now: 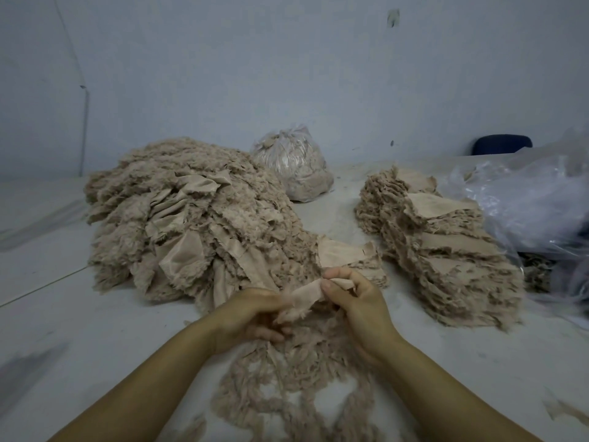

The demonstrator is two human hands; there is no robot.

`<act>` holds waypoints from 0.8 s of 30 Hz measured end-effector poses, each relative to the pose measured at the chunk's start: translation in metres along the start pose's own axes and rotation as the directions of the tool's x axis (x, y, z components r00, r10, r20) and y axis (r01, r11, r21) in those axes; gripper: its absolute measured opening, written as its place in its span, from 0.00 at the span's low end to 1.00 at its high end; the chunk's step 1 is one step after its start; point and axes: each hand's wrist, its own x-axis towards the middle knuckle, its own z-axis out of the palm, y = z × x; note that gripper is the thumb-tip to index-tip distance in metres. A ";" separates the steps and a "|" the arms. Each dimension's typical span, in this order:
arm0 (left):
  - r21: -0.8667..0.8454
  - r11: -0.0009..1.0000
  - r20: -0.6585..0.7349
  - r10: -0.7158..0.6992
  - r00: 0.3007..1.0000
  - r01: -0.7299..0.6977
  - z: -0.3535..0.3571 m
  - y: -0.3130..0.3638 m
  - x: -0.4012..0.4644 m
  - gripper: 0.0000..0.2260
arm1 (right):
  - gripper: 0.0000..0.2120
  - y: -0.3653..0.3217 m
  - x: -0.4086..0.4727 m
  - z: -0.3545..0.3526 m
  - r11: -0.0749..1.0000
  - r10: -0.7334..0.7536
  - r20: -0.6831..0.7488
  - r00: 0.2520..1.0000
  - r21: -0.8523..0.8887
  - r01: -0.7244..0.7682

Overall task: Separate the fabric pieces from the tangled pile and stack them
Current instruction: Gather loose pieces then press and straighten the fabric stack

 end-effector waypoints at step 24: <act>0.536 0.795 -0.420 0.542 0.728 -0.283 0.015 -0.012 0.023 0.16 | 0.14 0.005 -0.005 0.028 0.935 -0.054 -0.034 0.998 -0.352 0.038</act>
